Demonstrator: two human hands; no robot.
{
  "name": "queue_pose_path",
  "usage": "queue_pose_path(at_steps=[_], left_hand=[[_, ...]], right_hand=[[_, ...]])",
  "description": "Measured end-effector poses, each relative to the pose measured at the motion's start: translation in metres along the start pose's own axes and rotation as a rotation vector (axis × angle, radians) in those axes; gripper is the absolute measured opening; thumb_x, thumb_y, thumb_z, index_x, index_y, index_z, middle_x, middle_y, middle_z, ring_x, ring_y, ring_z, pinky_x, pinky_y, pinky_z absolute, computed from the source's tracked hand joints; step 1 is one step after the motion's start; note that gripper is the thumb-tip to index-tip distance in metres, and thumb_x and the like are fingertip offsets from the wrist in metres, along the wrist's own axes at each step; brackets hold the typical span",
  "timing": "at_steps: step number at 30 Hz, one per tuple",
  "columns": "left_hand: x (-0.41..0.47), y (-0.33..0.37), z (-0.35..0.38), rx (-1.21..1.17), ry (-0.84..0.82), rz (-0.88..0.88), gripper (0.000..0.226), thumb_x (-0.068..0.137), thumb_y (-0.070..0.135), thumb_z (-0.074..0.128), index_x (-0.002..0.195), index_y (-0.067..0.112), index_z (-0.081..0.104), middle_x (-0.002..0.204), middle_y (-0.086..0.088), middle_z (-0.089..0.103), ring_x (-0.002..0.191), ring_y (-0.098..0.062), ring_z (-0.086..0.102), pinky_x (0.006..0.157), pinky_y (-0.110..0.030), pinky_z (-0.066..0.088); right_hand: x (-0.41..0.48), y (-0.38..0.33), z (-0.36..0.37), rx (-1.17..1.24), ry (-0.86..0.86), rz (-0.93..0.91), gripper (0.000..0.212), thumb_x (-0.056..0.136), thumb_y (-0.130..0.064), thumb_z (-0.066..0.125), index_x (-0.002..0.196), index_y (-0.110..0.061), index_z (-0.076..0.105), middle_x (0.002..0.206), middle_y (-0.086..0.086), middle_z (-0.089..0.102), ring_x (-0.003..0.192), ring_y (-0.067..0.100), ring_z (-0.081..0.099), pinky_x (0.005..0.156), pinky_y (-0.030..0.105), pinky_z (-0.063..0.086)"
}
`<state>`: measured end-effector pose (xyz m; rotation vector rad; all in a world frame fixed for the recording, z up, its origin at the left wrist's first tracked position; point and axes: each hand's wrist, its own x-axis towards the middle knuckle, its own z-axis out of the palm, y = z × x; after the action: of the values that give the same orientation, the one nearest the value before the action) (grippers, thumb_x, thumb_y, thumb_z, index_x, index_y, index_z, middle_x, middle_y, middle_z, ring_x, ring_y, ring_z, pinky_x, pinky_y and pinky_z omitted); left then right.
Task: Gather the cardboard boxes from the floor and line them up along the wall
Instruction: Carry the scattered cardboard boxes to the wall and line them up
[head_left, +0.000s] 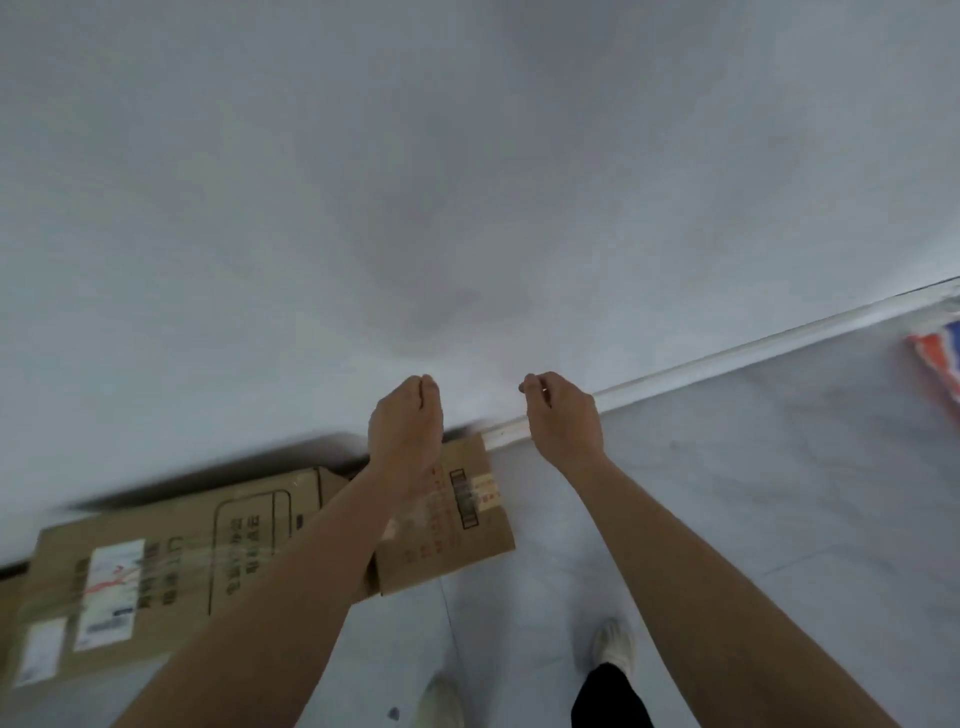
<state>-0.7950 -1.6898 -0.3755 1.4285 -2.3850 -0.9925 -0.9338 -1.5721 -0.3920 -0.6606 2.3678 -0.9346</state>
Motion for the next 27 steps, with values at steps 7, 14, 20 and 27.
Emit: queue_pose_path(at_steps=[7, 14, 20, 27], left_hand=[[-0.064, 0.151, -0.082, -0.066, 0.056, 0.417, 0.043, 0.102, 0.021, 0.034, 0.060, 0.015, 0.032, 0.055, -0.001, 0.039, 0.051, -0.013, 0.036, 0.053, -0.036, 0.023], [-0.232, 0.258, -0.054, -0.200, -0.158, 0.746, 0.047, 0.100, 0.024, 0.039, 0.056, 0.014, 0.026, 0.052, -0.005, 0.030, 0.051, -0.020, 0.030, 0.053, -0.035, 0.026], [-0.451, 0.330, -0.011, -0.262, -0.387, 1.057, 0.048, 0.104, 0.027, 0.043, 0.058, 0.017, 0.037, 0.053, 0.005, 0.041, 0.050, -0.013, 0.040, 0.049, -0.023, 0.031], [-0.731, 0.345, 0.082, -0.423, -0.760, 1.246, 0.019, 0.099, 0.036, 0.054, 0.094, 0.020, 0.062, 0.095, 0.010, 0.066, 0.077, -0.007, 0.063, 0.071, -0.016, 0.050]], right_hand=[[-0.124, -0.064, -0.142, 0.088, 0.429, 0.004, 0.036, 0.104, -0.044, 0.038, 0.081, -0.026, 0.060, 0.087, -0.013, 0.071, 0.074, 0.010, 0.062, 0.066, 0.030, 0.046], [-0.325, -0.004, -0.240, -0.045, 0.682, 0.218, 0.048, 0.105, -0.046, 0.035, 0.087, -0.014, 0.064, 0.076, 0.001, 0.066, 0.071, 0.020, 0.062, 0.069, 0.036, 0.054], [-0.520, 0.086, -0.327, 0.017, 1.110, 0.354, 0.031, 0.104, -0.044, 0.045, 0.097, -0.020, 0.064, 0.085, -0.006, 0.065, 0.071, 0.008, 0.060, 0.060, 0.021, 0.048], [-0.806, 0.224, -0.335, 0.078, 1.282, 0.713, 0.047, 0.104, -0.043, 0.044, 0.063, -0.021, 0.042, 0.057, -0.005, 0.046, 0.051, 0.010, 0.044, 0.049, 0.022, 0.031]])
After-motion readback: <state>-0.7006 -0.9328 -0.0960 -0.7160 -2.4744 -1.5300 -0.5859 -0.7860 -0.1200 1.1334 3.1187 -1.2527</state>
